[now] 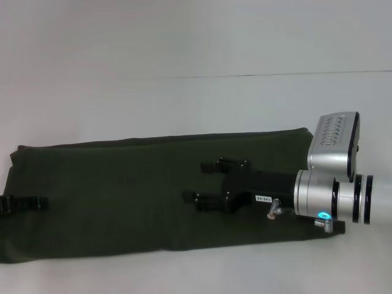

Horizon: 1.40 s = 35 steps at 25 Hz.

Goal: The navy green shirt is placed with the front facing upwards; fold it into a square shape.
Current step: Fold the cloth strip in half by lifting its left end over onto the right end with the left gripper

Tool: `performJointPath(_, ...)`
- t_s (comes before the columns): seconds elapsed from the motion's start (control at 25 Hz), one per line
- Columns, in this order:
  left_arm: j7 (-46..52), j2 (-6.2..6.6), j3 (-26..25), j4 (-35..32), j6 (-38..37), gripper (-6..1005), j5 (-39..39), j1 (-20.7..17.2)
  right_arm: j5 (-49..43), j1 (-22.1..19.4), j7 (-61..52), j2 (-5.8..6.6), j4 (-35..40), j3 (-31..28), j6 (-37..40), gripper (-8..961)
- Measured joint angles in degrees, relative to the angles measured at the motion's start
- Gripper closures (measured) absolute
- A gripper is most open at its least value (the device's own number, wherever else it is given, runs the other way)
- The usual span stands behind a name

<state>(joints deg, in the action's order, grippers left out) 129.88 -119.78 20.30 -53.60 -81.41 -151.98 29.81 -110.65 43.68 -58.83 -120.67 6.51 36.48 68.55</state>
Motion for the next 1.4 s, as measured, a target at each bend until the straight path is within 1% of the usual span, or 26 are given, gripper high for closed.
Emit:
performJointPath(0.32,0.16,0.11,0.05,0.62,-0.37,68,0.20,0.63,0.00,0.00,-0.05,0.08,0.00,0.00,0.00,71)
performJointPath(0.52,0.00,0.24,0.16,1.21,-0.57,73,0.20,0.99,0.00,0.00,-0.05,0.09,0.00,0.00,0.00,131)
performJointPath(0.88,-0.01,0.25,0.60,1.00,-0.84,445,0.25,1.45,0.00,0.00,0.09,0.09,0.08,0.04,0.50,238)
performJointPath(0.96,0.01,0.25,0.63,0.87,-1.21,526,0.26,1.56,0.00,0.00,0.02,0.09,0.21,0.03,0.53,246)
performJointPath(1.08,0.03,0.33,0.63,0.60,-1.60,734,0.28,1.72,0.00,0.00,0.01,0.09,0.32,0.01,0.55,257)
performJointPath(1.4,0.28,0.60,0.62,-0.61,-2.50,845,0.29,2.06,0.27,0.00,0.01,0.09,0.41,-0.01,0.61,257)
